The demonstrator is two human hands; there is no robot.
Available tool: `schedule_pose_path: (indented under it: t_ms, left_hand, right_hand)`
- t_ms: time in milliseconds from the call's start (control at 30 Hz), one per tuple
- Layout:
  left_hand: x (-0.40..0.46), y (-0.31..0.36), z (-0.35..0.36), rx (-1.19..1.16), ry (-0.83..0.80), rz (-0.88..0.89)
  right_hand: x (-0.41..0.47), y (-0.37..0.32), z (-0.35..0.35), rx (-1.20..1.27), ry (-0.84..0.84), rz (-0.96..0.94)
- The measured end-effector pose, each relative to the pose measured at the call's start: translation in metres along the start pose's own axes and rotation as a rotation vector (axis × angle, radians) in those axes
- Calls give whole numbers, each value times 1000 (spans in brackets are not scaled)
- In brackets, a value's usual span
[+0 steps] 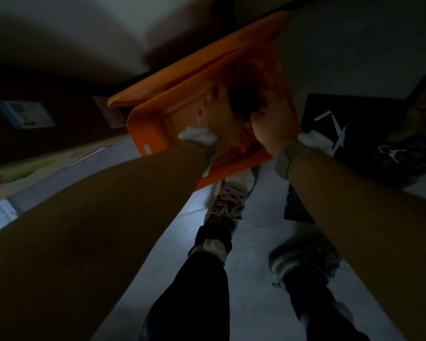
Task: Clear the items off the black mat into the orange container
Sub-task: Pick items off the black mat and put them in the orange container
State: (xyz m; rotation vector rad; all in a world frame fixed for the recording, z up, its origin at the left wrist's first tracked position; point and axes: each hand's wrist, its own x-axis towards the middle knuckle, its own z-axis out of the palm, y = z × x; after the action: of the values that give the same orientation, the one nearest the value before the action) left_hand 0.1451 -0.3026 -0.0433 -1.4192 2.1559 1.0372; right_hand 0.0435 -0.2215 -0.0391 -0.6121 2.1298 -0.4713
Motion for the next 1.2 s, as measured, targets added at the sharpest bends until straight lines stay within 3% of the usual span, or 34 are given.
schedule_pose_path:
  t_ms: [133,233,400,500,600,667,800,1000,1200]
  left_hand:
    - [-50,48,4,65,136,345]
    - [-75,95,33,90,132,549]
    - [-96,146,103,195,-12,729]
    - [-96,169,150,271,-189,719]
    - [-97,186,200,251,-314,636]
    - [-97,200,242,214,-338,590]
    - [-91,215,305,91,-328,393]
    - [-76,247,373,-1,-201,99]
    - [-59,245,358,-15,-224,124]
  right_hand:
    - [-56,11,-43,186,183,9]
    - [-82,53,-81,119,331,130]
    - [-107,156,-120,-104,197,188]
    - [-110,219,-143,-290,215,263]
    - [-103,268,-162,-272,280,401]
    - [-88,297,-177,-313,263,385]
    - [-44,312,-191,-273,90,177]
    - [-2,349,-188,-273,-14,134]
    - [-5,361,-188,-264,-6,170]
